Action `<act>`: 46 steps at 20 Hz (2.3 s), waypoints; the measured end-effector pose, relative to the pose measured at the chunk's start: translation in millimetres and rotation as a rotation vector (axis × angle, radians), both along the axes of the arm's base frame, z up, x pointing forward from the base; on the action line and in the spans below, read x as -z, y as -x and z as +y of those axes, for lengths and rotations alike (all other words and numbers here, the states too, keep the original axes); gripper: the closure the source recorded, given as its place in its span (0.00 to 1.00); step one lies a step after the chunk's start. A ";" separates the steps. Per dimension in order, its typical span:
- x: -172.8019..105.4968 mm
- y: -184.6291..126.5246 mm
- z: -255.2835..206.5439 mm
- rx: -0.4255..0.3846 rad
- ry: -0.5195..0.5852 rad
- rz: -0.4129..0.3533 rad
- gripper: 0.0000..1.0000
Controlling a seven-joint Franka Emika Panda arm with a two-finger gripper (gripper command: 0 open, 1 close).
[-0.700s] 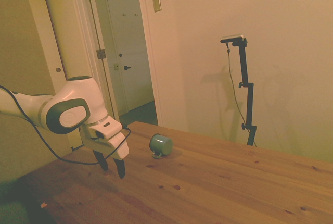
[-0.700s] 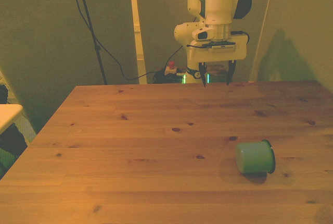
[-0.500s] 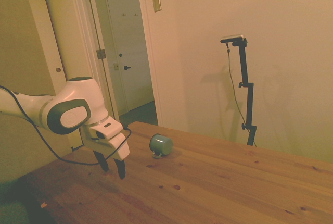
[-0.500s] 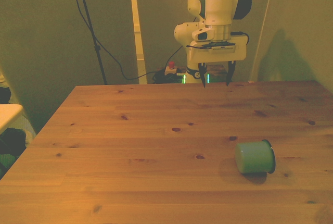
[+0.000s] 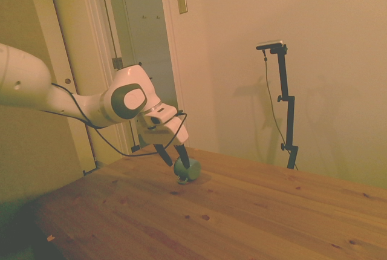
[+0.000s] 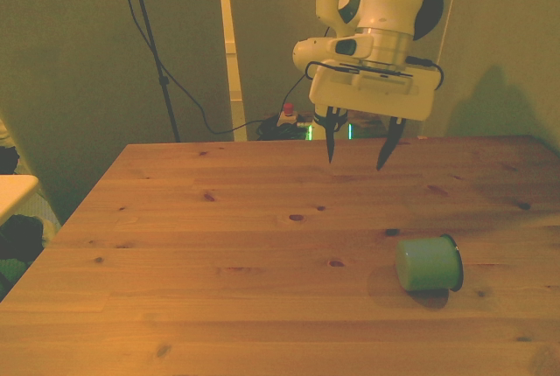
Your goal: Flip the mug upright
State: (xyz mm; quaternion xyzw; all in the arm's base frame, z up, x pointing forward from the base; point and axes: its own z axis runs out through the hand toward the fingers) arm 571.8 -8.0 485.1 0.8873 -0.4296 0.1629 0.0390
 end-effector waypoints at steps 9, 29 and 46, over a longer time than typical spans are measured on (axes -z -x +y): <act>4.8 -67.3 44.8 0.001 0.027 -0.017 0.00; 63.1 -117.4 160.1 0.042 0.307 -0.013 0.00; 102.2 -139.5 167.9 0.160 0.553 0.004 0.00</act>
